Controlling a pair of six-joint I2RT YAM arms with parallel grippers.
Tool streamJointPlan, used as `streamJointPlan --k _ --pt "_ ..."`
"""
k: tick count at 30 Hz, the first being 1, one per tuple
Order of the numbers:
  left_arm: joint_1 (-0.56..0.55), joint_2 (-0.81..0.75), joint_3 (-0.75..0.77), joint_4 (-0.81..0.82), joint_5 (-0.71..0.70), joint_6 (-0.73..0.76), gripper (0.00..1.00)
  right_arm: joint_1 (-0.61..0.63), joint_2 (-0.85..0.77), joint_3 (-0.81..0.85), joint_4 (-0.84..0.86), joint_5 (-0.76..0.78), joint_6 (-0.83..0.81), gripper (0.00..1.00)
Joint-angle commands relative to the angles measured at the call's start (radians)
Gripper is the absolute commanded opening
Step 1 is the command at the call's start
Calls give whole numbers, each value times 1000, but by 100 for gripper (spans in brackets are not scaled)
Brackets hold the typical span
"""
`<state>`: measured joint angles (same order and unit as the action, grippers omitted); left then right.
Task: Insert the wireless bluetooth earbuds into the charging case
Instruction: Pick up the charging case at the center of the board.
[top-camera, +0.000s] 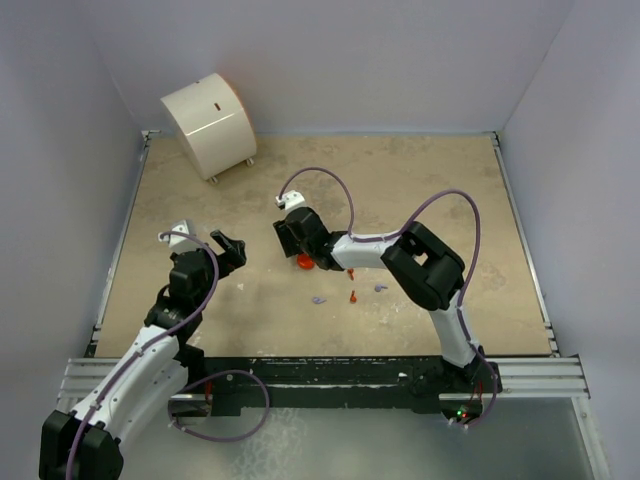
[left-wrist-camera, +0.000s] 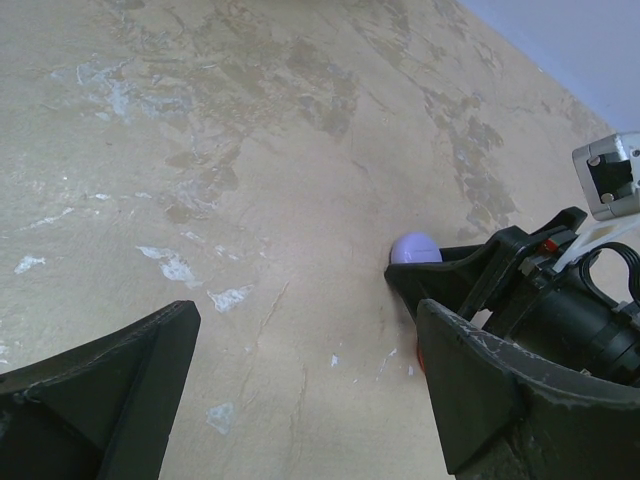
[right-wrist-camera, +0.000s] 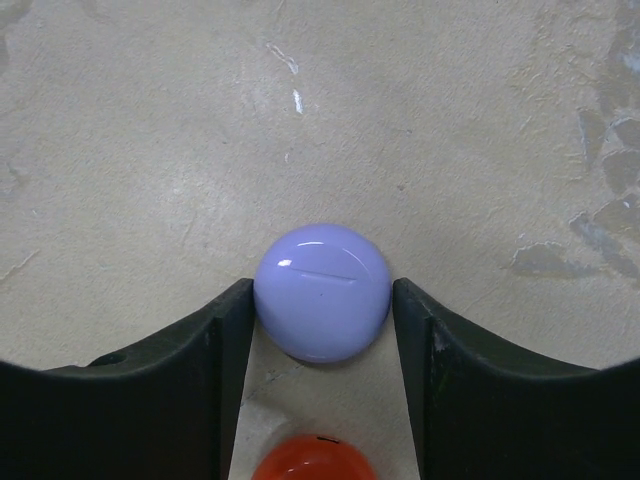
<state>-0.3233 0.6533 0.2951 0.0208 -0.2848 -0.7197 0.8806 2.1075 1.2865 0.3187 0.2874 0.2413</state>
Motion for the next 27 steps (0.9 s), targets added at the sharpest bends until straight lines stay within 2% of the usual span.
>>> streamJointPlan --k 1,9,13,17,27 --pt "-5 2 -9 53 -10 -1 89 0 16 9 11 -24 -6 56" --pt "-4 18 1 70 2 -9 88 0 -53 -74 102 -1 -25 27" --pt "-4 59 26 114 32 -20 87 0 -153 -181 263 13 -95 0" --pt "-5 137 39 219 89 -55 84 0 -261 -295 407 -8 -136 0" --pt "-5 316 35 530 182 -160 76 0 -377 -430 591 -160 -186 0"
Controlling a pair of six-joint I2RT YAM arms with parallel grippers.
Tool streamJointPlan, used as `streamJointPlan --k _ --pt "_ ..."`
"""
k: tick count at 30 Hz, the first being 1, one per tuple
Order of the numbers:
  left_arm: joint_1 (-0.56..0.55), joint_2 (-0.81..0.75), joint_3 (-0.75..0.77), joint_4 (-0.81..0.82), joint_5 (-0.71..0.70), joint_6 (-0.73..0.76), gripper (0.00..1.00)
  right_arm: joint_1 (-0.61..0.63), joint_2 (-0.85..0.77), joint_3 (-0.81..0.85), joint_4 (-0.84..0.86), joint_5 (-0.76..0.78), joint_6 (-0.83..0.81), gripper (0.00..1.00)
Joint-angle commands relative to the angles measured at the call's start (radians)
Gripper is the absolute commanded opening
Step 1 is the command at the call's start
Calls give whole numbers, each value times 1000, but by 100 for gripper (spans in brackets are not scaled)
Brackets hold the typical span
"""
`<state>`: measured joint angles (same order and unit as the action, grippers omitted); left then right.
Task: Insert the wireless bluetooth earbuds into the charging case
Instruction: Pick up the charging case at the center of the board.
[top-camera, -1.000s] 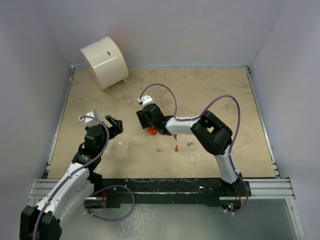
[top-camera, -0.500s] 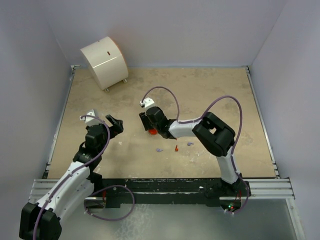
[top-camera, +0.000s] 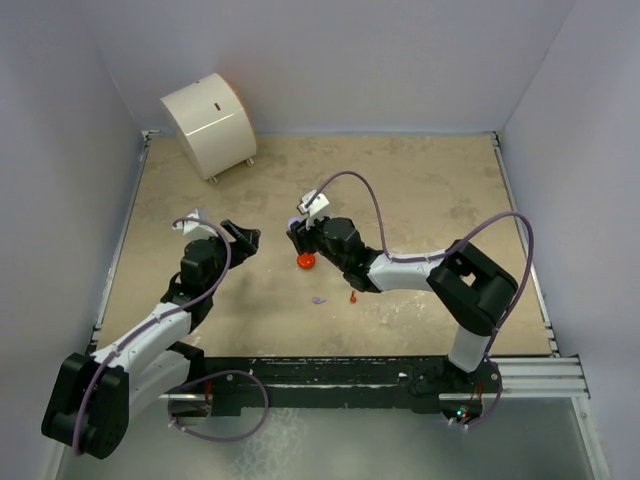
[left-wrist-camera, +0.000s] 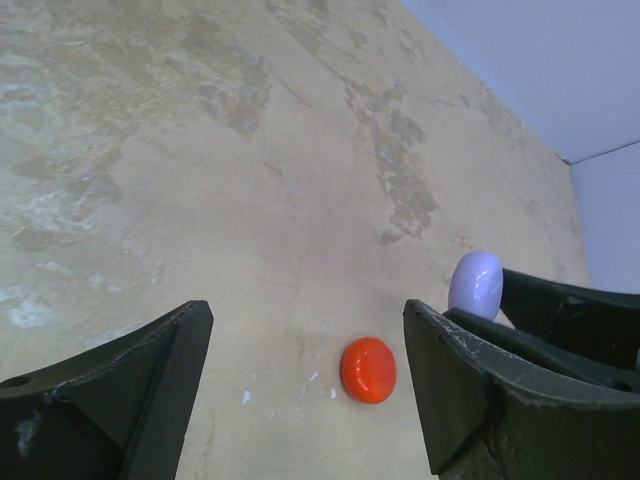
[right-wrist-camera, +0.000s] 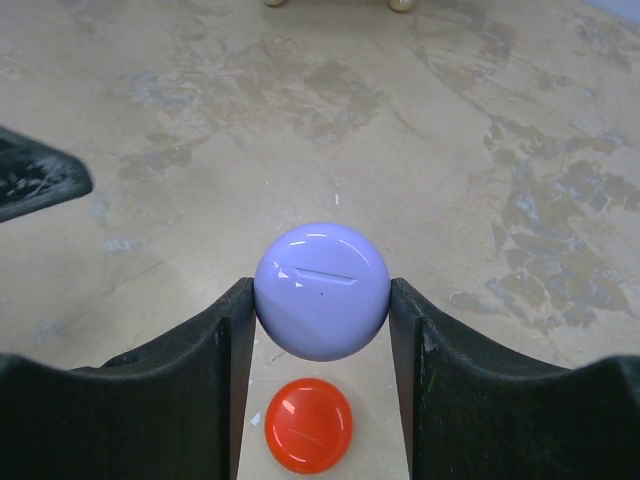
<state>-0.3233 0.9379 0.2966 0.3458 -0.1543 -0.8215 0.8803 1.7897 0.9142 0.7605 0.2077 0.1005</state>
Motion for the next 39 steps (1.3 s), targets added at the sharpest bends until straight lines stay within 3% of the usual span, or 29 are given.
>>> streamJointPlan --k 1,7,13,22,39 --pt "-4 40 32 226 53 -68 75 0 -68 -70 166 -95 -55 0" --pt "-5 68 6 364 69 -120 70 0 -115 -136 249 -174 -70 0" --pt "-8 121 -57 616 79 -168 68 0 -115 -153 283 -225 -26 0" --pt "-18 231 -95 852 73 -241 68 0 -108 -112 320 -209 98 0" --pt "-56 382 1 866 192 -359 64 2 -114 -65 296 -174 39 0"
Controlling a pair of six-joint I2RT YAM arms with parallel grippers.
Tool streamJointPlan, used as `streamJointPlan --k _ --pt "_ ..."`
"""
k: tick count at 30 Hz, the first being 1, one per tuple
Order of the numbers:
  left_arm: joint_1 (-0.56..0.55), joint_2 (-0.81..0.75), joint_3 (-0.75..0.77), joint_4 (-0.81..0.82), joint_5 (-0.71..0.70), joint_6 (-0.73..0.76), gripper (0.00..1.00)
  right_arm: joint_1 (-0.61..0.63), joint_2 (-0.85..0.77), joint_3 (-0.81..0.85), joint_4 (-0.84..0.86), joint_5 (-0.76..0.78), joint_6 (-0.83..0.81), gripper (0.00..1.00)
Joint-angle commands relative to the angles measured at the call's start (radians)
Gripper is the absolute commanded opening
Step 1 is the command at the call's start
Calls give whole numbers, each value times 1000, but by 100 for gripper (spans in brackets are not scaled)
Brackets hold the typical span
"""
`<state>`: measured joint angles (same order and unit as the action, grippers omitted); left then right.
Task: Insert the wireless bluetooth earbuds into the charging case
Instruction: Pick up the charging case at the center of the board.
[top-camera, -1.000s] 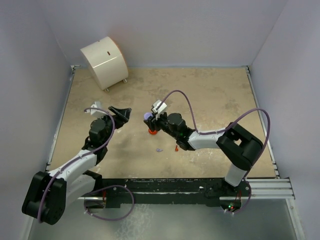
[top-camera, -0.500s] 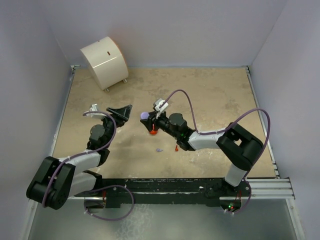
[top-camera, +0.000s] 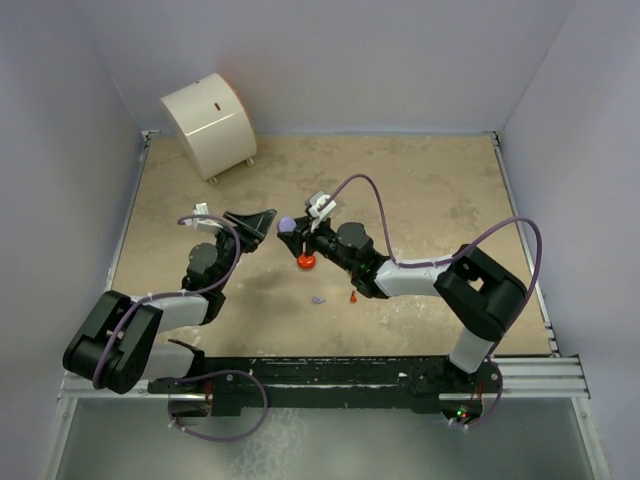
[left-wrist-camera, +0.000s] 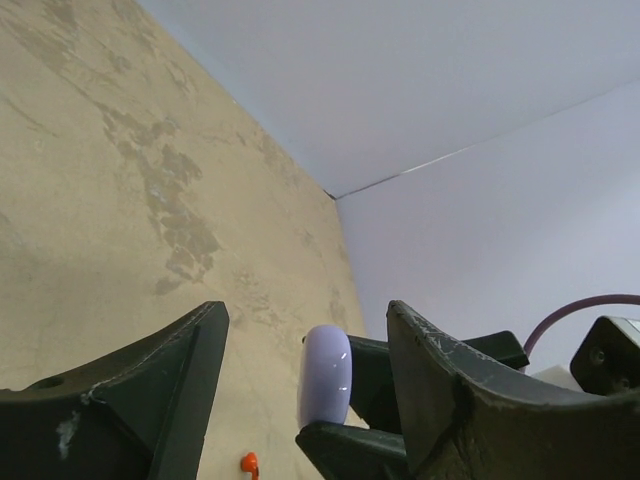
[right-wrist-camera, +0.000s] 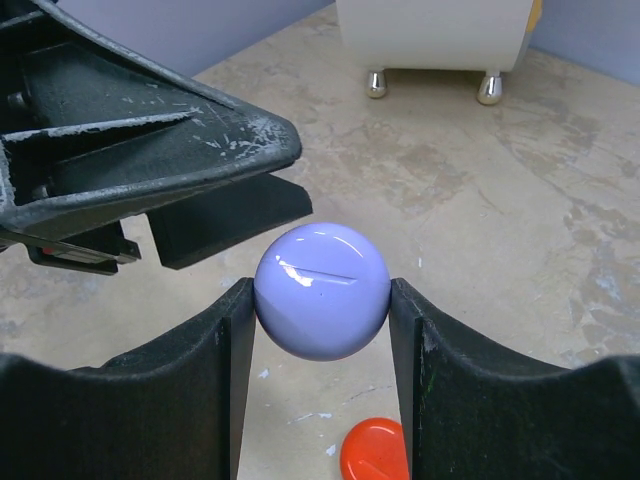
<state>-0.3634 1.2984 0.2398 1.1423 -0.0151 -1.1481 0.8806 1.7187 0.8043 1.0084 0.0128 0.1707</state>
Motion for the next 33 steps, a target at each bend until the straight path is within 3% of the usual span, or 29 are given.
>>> streamJointPlan --k 1,14,33 --pt "-22 28 65 64 54 -34 63 1 -45 45 45 23 -36 0" --pt "-90 94 117 39 29 -17 58 3 -56 50 35 17 -57 0" --pt "-103 96 112 53 10 -4 34 3 -59 50 34 14 -60 0"
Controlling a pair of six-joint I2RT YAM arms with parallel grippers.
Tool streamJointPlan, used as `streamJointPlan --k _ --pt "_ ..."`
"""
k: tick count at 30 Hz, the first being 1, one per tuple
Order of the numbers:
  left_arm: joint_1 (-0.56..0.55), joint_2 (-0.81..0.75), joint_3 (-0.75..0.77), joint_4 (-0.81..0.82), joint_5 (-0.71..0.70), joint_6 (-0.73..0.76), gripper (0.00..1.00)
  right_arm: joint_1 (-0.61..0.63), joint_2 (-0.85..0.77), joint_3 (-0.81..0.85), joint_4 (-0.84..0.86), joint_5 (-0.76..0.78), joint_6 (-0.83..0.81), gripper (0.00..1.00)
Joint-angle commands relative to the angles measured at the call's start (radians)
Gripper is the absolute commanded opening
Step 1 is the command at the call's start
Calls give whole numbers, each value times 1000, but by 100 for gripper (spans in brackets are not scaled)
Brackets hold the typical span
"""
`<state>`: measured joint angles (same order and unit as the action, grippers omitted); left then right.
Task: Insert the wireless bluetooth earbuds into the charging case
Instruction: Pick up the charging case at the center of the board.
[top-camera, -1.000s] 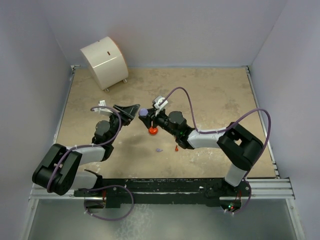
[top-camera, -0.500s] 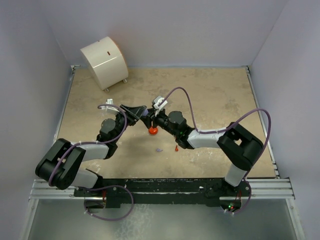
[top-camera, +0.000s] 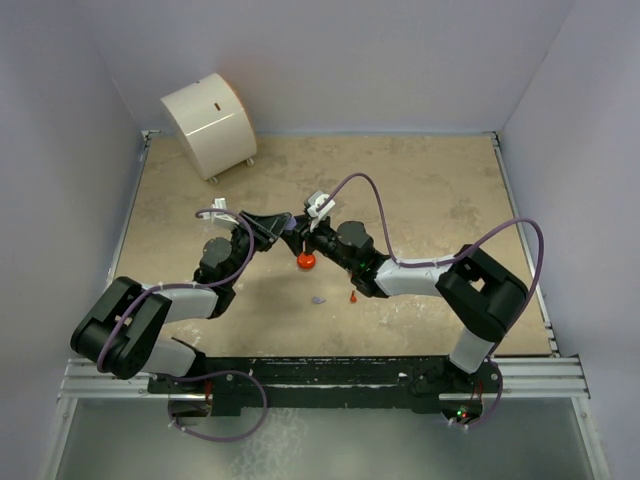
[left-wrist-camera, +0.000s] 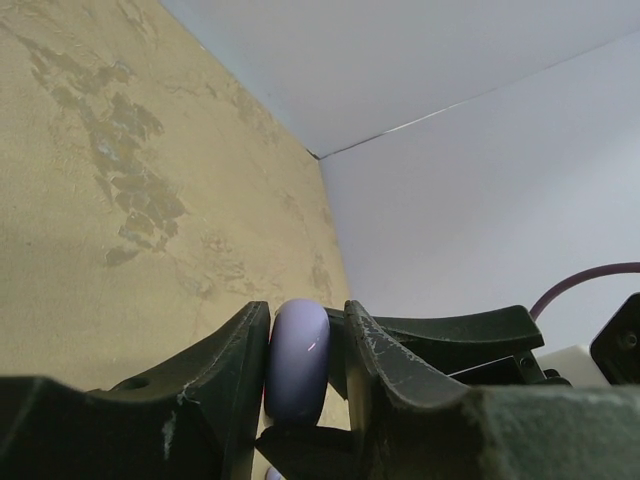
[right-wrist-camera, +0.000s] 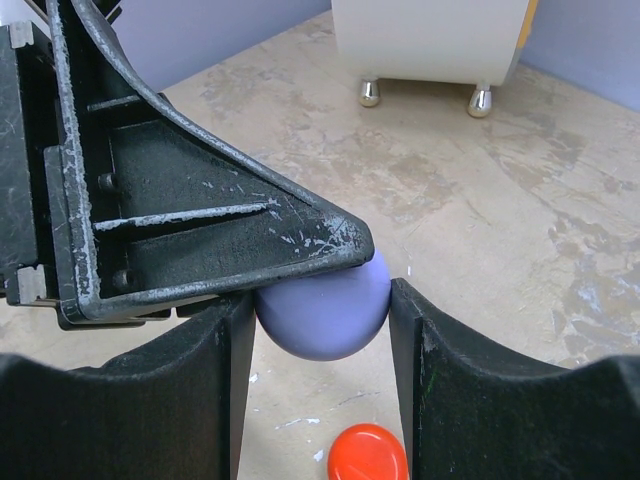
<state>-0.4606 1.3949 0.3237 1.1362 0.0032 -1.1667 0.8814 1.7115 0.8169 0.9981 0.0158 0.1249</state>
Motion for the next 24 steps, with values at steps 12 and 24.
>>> streamJointPlan --k 12,24 --pt "-6 -16 20 56 -19 25 12 3 -56 31 46 16 -14 0" --pt "-5 -47 23 10 -45 38 0 4 -198 -51 -15 89 20 96"
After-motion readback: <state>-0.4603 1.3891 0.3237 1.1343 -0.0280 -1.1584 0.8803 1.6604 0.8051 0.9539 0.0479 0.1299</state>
